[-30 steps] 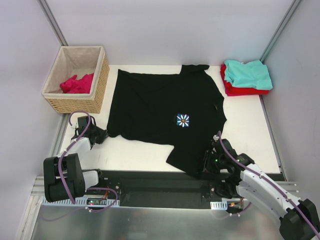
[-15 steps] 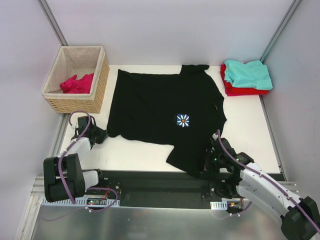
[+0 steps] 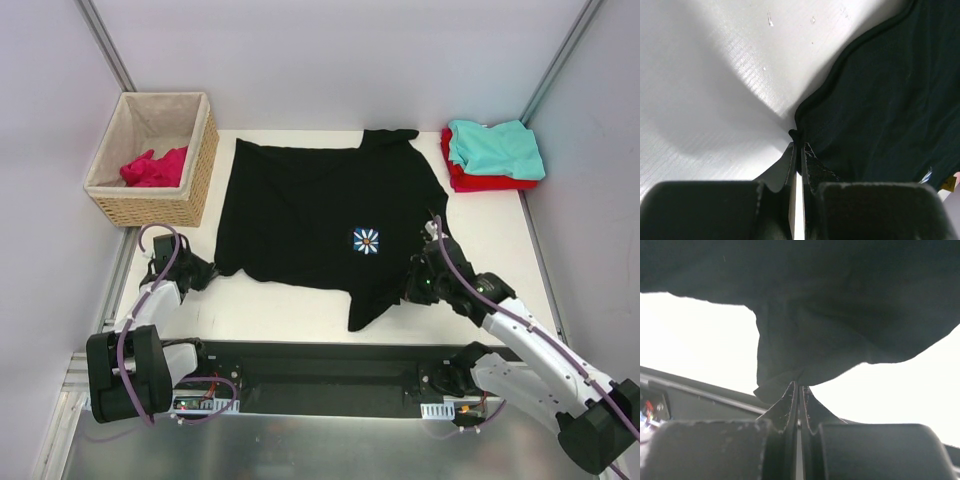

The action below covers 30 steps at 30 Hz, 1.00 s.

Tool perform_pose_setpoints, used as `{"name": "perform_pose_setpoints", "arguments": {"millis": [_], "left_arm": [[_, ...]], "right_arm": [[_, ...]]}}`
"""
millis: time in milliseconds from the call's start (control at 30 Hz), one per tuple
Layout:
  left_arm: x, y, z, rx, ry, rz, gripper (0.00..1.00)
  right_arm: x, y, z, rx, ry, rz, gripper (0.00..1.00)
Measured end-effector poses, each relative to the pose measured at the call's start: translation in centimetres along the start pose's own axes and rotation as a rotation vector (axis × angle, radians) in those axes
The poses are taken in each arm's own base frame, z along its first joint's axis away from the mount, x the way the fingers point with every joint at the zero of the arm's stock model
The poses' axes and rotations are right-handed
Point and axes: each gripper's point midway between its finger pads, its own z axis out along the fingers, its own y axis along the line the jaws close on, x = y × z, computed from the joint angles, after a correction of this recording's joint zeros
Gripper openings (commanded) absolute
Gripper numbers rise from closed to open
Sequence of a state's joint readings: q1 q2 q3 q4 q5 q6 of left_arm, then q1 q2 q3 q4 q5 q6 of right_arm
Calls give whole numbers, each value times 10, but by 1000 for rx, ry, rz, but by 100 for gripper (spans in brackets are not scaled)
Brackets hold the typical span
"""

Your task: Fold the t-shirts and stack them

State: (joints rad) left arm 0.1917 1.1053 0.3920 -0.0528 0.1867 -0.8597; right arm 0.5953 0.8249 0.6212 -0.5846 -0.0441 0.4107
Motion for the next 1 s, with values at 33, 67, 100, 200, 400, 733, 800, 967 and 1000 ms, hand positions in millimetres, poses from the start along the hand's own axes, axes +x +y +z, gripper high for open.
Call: {"name": "perform_pose_setpoints", "arguments": {"millis": [33, 67, 100, 200, 400, 733, 800, 967, 1000], "left_arm": [[1, 0, -1, 2, 6, 1, 0], [2, -1, -1, 3, 11, 3, 0], [3, -2, -3, 5, 17, 3, 0], [-1, -8, -8, 14, 13, 11, 0], [-21, -37, -28, 71, -43, 45, 0], [-42, -66, -42, 103, -70, 75, 0], [-45, -70, -43, 104, -70, 84, 0], [-53, -80, -41, 107, -67, 92, 0], [-54, -82, -40, 106, -64, 92, 0]], "right_arm": [[-7, 1, -1, 9, -16, -10, 1], [-12, 2, -1, 16, -28, -17, 1], [-18, 3, -1, 28, -42, -27, 1], [-33, 2, -3, 53, -81, -42, 1], [-65, -20, -13, 127, -170, -1, 1], [-115, -36, -43, 184, -311, 45, 1], [-121, -38, -44, 195, -320, 55, 1], [-135, -43, -43, 218, -323, 79, 1], [-138, -43, -42, 220, -322, 82, 1]]}}
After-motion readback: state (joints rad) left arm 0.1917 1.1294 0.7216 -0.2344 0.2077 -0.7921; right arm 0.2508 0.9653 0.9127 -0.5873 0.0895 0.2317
